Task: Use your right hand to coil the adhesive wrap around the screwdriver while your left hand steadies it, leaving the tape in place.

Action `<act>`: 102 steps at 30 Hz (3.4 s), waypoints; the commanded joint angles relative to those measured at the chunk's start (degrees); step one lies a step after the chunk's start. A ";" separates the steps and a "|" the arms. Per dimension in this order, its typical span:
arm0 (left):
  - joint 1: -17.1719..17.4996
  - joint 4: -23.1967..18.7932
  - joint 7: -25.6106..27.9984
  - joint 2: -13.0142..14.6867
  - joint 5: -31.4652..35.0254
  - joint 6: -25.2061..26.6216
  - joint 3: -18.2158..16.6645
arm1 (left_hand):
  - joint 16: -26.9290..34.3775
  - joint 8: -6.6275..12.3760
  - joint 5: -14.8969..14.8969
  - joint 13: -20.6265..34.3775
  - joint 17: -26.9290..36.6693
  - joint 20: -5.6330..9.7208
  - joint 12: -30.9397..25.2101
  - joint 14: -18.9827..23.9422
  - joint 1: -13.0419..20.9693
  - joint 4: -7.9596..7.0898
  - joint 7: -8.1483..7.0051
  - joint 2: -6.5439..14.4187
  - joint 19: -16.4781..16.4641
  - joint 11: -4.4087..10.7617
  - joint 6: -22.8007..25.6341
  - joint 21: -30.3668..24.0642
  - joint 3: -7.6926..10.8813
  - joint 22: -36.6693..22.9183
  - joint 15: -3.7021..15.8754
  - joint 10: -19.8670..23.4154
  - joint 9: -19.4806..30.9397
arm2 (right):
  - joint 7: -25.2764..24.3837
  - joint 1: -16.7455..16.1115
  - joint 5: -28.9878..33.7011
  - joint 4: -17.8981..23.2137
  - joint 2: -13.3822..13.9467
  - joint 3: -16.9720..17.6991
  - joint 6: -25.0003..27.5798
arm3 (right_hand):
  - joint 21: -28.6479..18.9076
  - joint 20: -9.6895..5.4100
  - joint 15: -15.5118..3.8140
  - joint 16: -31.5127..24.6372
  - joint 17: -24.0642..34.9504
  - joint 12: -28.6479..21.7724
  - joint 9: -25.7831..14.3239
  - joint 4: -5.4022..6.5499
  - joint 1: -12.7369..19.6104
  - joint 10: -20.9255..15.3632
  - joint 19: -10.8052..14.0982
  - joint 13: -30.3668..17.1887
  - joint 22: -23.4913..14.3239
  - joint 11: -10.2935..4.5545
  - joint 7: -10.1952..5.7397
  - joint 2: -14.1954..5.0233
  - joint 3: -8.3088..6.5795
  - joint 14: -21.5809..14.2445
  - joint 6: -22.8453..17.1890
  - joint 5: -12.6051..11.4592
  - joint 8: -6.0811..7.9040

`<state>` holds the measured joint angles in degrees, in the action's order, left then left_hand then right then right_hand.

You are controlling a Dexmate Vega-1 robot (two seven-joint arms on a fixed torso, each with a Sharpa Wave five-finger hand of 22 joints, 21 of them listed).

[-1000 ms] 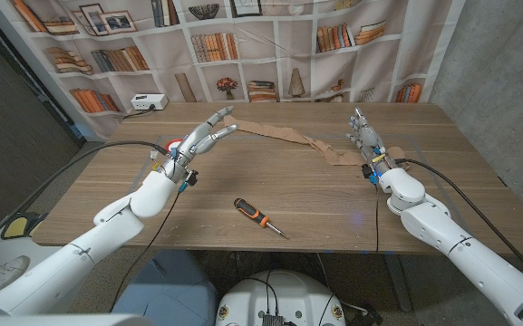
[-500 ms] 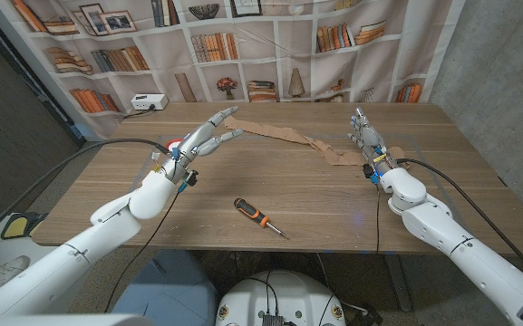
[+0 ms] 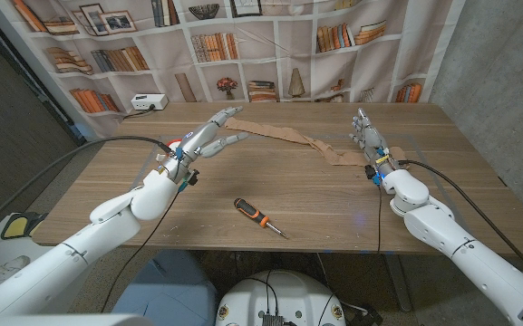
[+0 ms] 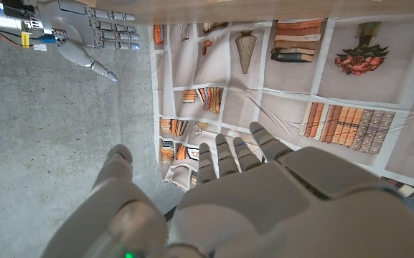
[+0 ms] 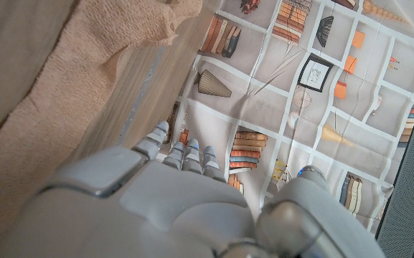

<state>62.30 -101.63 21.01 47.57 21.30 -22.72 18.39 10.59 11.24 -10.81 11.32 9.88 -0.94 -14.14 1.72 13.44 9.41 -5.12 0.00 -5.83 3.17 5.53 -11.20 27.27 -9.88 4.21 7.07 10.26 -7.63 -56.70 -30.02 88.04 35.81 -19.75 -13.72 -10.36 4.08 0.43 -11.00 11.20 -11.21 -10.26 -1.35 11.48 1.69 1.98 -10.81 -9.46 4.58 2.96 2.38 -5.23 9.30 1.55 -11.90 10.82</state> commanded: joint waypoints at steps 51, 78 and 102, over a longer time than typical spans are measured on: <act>-1.25 -9.37 -5.46 7.84 13.04 7.71 2.17 | 0.63 -0.19 -0.40 0.35 0.09 -0.81 -0.20 2.63 4.59 0.17 0.44 -1.22 -3.10 1.32 2.22 -0.47 0.60 -0.03 0.21 3.15 0.14 | 0.80 -1.57 -0.46 1.35 0.91 0.96 -1.47 | 0.04 -0.03 0.16 0.04 0.11 -0.11 -0.25 -1.18 1.67 1.04 -1.46 -0.29 -0.27 -0.07 0.11 -1.00 -0.39 1.48 0.41 0.04 0.13; -2.32 -11.01 -6.25 9.59 17.22 8.03 3.23 | 0.18 -0.21 -0.38 0.41 0.10 -0.32 -0.15 2.48 5.48 0.06 0.26 -1.70 -2.09 1.72 2.38 0.17 0.46 -0.05 0.34 3.84 0.16 | 0.46 -0.97 0.54 2.18 1.47 0.37 0.07 | -0.18 -0.09 0.21 0.04 0.08 -0.16 -0.26 -1.70 2.34 1.16 -1.45 -0.29 -0.26 0.07 0.27 -1.12 -0.52 1.96 0.45 0.13 0.14; -2.64 -13.72 -10.69 13.08 19.70 8.22 2.85 | 0.05 -0.04 -0.76 0.45 0.12 -0.25 -0.11 2.29 8.09 0.74 -0.21 -2.42 -1.89 2.30 2.67 0.31 0.86 0.00 0.32 4.52 0.17 | 0.49 -2.37 -0.15 3.38 2.07 1.05 0.06 | -0.31 -0.12 0.19 -0.17 0.09 -0.24 -0.26 -2.03 2.57 1.07 -1.35 -0.29 -0.27 -0.05 0.24 -1.04 -0.44 1.74 0.30 0.23 0.19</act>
<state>59.31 -113.61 12.88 58.56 39.12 -14.51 21.79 10.65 11.23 -11.25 11.59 9.89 -1.21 -14.07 3.99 20.86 9.89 -5.33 -2.43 -7.77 5.74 8.18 -11.00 27.75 -9.88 4.18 11.07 10.26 -6.86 -58.40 -30.18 90.68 37.41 -19.10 -13.88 -10.36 3.79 0.73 -11.00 11.21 -11.21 -10.26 -3.17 13.44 2.61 0.87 -10.80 -9.46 4.27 2.96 1.48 -5.46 9.60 1.55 -11.90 10.82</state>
